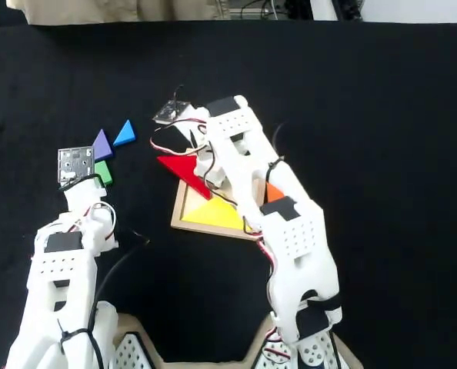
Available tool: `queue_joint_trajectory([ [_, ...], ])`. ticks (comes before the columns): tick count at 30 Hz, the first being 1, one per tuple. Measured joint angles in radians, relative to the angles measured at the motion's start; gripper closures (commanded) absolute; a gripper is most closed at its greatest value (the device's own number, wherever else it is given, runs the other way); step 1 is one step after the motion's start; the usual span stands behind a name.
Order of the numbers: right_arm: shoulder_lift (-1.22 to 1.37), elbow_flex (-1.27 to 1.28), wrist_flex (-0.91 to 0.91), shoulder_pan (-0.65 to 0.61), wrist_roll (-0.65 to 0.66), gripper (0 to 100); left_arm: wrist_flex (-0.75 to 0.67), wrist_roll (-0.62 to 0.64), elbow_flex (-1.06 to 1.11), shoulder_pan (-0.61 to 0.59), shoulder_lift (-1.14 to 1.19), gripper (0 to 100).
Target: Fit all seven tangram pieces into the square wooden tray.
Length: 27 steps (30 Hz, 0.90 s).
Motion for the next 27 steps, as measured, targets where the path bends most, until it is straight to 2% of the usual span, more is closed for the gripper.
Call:
queue_joint_trajectory([
  [6, -0.051, -0.097, 0.009, 0.000, 0.002, 98.8, 0.000, 0.000, 0.000, 0.000, 0.000, 97],
  [14, -0.018, -0.129, -0.232, -0.026, -0.069, 98.8, 0.000, 0.000, 0.000, 0.000, 0.000, 97],
  [22, 0.046, -0.127, -0.238, -0.025, -0.069, 98.8, -0.008, 0.000, 0.000, 0.000, 0.000, 97],
  [27, 0.046, -0.127, -0.169, -0.025, -0.029, 98.8, -0.017, 0.000, 0.000, 0.000, 0.000, 97],
])
